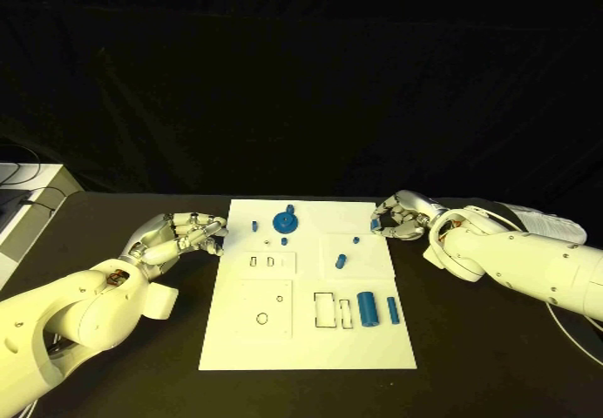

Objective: Assemble the parts on the task board

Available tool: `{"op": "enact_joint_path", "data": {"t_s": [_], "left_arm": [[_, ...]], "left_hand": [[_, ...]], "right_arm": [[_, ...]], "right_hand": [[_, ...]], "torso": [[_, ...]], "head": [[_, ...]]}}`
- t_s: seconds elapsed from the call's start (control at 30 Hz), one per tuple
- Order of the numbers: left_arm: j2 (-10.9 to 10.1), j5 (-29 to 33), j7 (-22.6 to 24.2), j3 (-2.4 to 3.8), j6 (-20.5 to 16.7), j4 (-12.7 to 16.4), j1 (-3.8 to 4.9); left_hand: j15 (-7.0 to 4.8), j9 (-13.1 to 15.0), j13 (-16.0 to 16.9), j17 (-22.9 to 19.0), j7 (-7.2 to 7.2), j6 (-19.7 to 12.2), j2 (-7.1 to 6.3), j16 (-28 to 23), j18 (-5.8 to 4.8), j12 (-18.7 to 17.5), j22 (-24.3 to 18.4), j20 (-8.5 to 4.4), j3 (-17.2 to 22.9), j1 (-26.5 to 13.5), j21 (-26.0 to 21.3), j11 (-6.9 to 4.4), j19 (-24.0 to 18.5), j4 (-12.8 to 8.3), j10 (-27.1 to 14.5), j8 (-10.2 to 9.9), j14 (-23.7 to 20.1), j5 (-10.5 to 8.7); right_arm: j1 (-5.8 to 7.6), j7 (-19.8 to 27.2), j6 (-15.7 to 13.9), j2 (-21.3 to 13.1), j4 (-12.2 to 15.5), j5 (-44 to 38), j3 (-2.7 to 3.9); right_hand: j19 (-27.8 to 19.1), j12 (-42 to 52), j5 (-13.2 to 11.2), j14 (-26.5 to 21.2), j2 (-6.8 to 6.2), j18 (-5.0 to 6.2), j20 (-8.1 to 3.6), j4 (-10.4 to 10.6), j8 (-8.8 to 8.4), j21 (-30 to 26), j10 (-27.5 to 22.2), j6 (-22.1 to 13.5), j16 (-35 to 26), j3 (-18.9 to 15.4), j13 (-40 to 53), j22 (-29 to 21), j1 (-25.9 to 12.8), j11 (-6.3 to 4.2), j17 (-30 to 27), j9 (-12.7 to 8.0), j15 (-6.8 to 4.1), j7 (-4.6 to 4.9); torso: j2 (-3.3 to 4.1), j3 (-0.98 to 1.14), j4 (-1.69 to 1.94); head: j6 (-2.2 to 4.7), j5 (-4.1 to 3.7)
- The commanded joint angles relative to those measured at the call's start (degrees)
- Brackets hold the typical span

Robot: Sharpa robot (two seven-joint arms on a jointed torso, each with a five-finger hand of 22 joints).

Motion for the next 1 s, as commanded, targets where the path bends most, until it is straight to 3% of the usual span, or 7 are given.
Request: {"op": "enact_joint_path", "data": {"t_s": [0.03, 0.4, 0.43, 0.5, 0.63, 1.0], "left_arm": [[0.0, -0.1, 0.5, 0.04, 0.8, 0.1, 0.00], [-0.1, -0.2, 0.3, 0.04, 0.7, 0.2, 0.00], [-0.1, -0.2, 0.3, 0.04, 0.7, 0.2, 0.00], [-0.1, -0.2, 0.3, 0.04, 0.7, 0.1, 0.00], [-0.1, -0.2, 0.3, 0.04, 0.7, 0.1, 0.00], [-0.1, -0.2, 0.3, 0.04, 0.7, -0.1, -0.01]], "left_hand": [[-0.03, 0.0, 0.0, -0.1, -0.09, -0.1, -0.04, 0.2, 0.18, 0.0, 0.1, 0.11, -0.1, 0.5, 0.3, 0.06, -0.4, -0.2, -0.1, 0.3, -0.5, -0.25], [-0.02, 0.1, 0.0, -0.1, -0.07, -0.1, 0.06, 0.2, 0.18, 0.0, 0.1, 0.11, -0.1, 0.5, 0.3, 0.07, -0.4, -0.2, -0.2, 0.3, -0.5, -0.24], [-0.02, 0.1, 0.0, -0.1, -0.07, -0.1, 0.06, 0.2, 0.18, 0.0, 0.1, 0.11, -0.1, 0.5, 0.3, 0.07, -0.4, -0.2, -0.2, 0.3, -0.5, -0.24], [-0.02, 0.1, 0.0, -0.1, -0.07, -0.1, 0.06, 0.2, 0.18, 0.0, 0.1, 0.11, -0.1, 0.5, 0.3, 0.07, -0.4, -0.2, -0.2, 0.3, -0.5, -0.24], [-0.01, 0.1, 0.0, -0.1, -0.05, -0.1, 0.16, 0.2, 0.18, -0.1, 0.1, 0.11, -0.1, 0.6, 0.4, 0.09, -0.4, -0.2, -0.2, 0.3, -0.5, -0.22], [-0.01, 0.1, 0.0, -0.1, -0.04, -0.1, 0.22, 0.3, 0.18, -0.1, 0.1, 0.11, -0.1, 0.6, 0.4, 0.09, -0.5, -0.2, -0.2, 0.3, -0.5, -0.21]], "right_arm": [[-0.09, 0.0, 1.3, 0.1, 0.0, -0.7, -0.03], [-0.12, 0.1, 1.4, 0.2, 0.2, -0.8, -0.03], [-0.13, 0.2, 1.3, 0.2, 0.2, -0.8, -0.03], [-0.13, 0.3, 0.9, 0.2, 0.3, -0.7, -0.03], [-0.14, 0.6, -0.8, 0.2, 0.5, -0.5, -0.03], [0.01, -1.2, -7.4, -0.4, 3.1, -0.8, 0.16]], "right_hand": [[6.0, 0.1, 0.3, 5.9, 0.58, -0.39, -0.04, 0.0, 0.38, 0.3, 5.9, 0.6, 0.2, 0.5, 15.1, 15.1, 0.2, -0.46, 14.4, 0.1, -0.45, -0.18], [6.0, 0.1, 0.5, 5.9, 1.68, -0.39, -0.66, -0.1, 1.57, 0.3, 5.9, 2.5, 0.2, 2.6, 15.1, 15.1, 0.4, -1.20, 14.5, 0.5, -1.13, -1.02], [6.0, 0.1, -0.9, 5.9, 2.18, -0.39, -0.89, -0.2, 2.05, 0.3, 5.9, 3.1, 0.2, 3.5, 15.1, 15.1, 0.6, -1.51, 14.5, 0.6, -1.37, -1.33], [6.0, 0.1, -1.1, 6.0, 2.50, -0.39, -1.06, -0.3, 2.49, 0.3, 5.9, 3.6, 0.3, 4.2, 15.1, 15.1, 0.6, -1.72, 14.6, 0.8, -1.57, -1.59], [6.0, 0.1, -1.0, 6.0, 3.18, -0.39, -1.47, -0.5, 3.65, 0.3, 5.9, 4.8, 0.3, 5.4, 15.1, 15.1, 0.3, -2.28, 14.6, 1.3, -2.02, -2.22], [6.0, 0.1, -1.5, 6.0, 2.63, -0.39, -1.70, -0.6, 4.03, 0.3, 5.9, 4.7, 0.3, 5.5, 15.1, 15.1, -0.3, -2.46, 14.9, 1.5, -2.23, -2.38]], "torso": [[0.01, -0.02, 0.00], [-0.04, -0.05, 0.01], [-0.04, -0.05, 0.01], [-0.05, -0.05, 0.01], [-0.04, -0.06, 0.02], [-0.22, -0.10, -0.09]], "head": [[-0.13, -0.01], [-0.32, 0.08], [-0.31, 0.07], [-0.33, 0.10], [-0.27, 0.12], [-0.18, 0.21]]}}
